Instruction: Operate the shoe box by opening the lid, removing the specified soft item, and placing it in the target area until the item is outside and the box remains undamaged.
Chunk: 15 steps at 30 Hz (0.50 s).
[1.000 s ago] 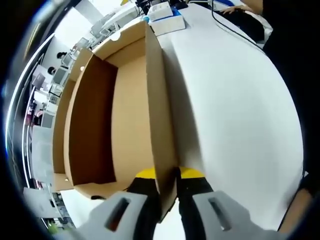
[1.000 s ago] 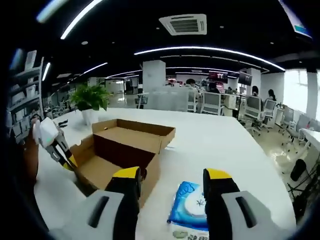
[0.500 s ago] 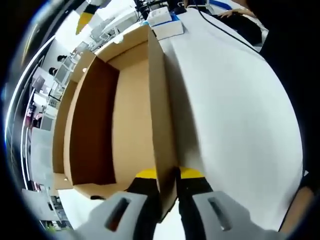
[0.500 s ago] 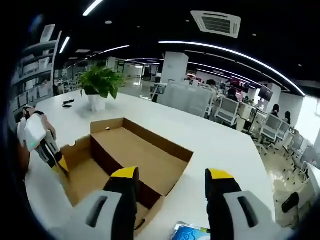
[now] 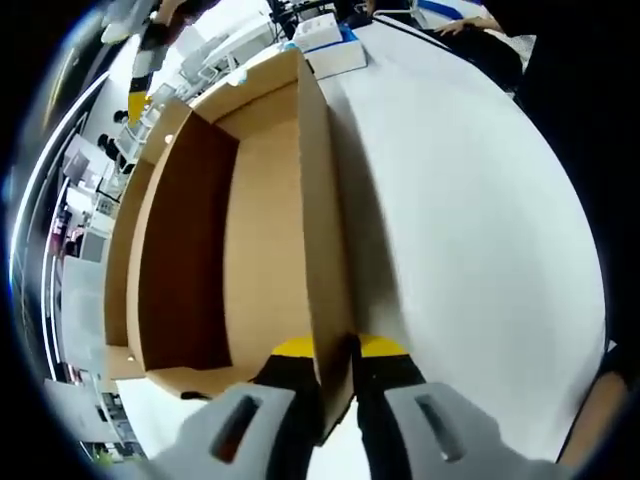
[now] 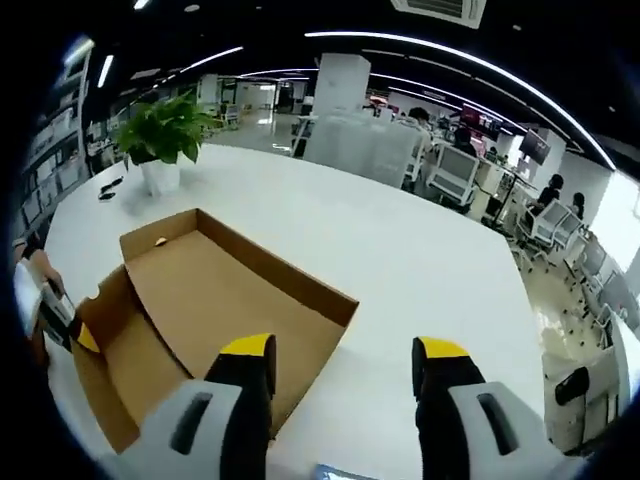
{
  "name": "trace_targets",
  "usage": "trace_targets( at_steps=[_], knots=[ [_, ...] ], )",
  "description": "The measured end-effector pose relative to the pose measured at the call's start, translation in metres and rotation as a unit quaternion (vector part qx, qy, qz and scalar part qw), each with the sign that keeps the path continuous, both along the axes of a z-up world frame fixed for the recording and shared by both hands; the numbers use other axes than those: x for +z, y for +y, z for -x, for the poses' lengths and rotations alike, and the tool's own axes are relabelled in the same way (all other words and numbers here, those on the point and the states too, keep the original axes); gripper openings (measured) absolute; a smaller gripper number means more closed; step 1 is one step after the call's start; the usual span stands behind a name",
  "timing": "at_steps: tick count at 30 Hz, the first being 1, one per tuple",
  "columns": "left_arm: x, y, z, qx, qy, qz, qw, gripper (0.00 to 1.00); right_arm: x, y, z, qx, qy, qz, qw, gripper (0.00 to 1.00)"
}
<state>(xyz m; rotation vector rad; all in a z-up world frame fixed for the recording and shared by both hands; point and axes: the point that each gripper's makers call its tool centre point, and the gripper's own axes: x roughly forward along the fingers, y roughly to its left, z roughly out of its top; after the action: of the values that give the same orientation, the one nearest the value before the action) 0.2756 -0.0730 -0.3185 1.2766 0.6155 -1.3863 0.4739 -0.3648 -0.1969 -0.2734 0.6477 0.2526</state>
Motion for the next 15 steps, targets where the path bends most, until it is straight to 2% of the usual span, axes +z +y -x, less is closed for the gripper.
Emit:
trace_targets(
  at_steps=[3,8,11,15],
  knots=[
    [0.000,0.000,0.000,0.000,0.000,0.000,1.0000,0.10,-0.005,0.005,-0.012,-0.001,0.017,-0.004,0.9998,0.56],
    [0.000,-0.001,0.000,0.001,-0.001,-0.002,1.0000,0.10,-0.028,0.008,-0.029,-0.012,0.067,-0.008,0.9976,0.59],
    [0.000,-0.002,0.001,0.001,-0.002,-0.002,1.0000,0.10,-0.038,0.011,-0.036,-0.023,0.085,-0.018,0.9960,0.62],
    [0.000,-0.002,0.001,0.000,-0.001,-0.001,1.0000,0.10,-0.046,0.010,-0.041,-0.037,0.112,-0.016,0.9929,0.60]
  ],
)
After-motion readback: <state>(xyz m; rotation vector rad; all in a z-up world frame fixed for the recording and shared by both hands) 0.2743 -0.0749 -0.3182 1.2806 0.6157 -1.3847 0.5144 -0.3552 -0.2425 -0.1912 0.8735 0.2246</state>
